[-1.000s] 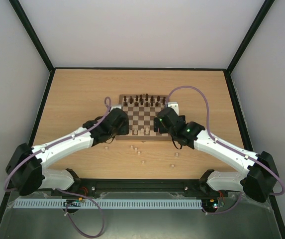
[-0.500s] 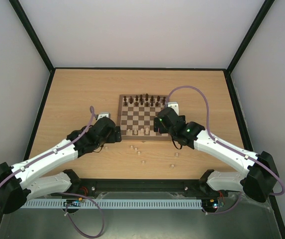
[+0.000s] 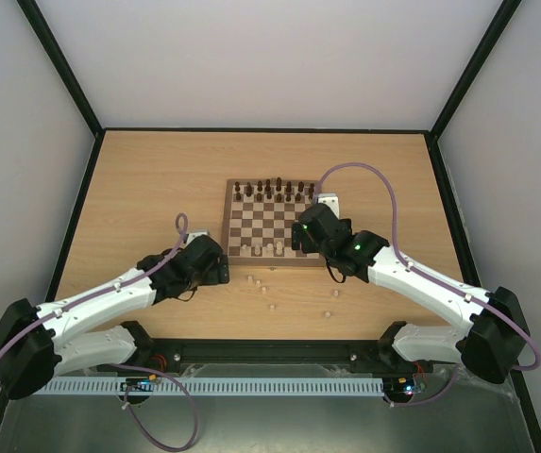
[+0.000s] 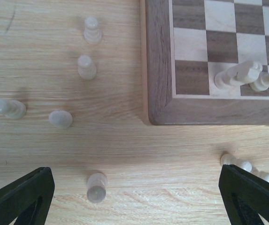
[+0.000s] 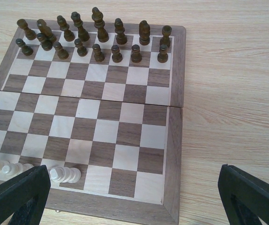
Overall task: Set up the chess pieces on the board
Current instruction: Pick up the chess piece at the center of the board.
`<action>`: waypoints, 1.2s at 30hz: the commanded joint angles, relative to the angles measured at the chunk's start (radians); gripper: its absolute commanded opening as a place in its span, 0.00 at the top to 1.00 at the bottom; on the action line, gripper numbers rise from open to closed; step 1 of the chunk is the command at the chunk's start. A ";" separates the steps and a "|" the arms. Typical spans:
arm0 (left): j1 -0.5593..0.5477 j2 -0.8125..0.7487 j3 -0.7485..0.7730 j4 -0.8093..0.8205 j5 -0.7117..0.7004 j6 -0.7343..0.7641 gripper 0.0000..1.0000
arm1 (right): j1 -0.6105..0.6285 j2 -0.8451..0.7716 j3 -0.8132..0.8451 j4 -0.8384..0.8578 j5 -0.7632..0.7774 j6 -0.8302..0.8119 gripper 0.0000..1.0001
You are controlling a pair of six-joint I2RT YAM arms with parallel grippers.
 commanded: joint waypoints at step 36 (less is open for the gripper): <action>-0.018 0.137 -0.098 0.067 -0.037 -0.079 0.75 | -0.003 -0.022 -0.011 -0.006 -0.010 -0.001 0.01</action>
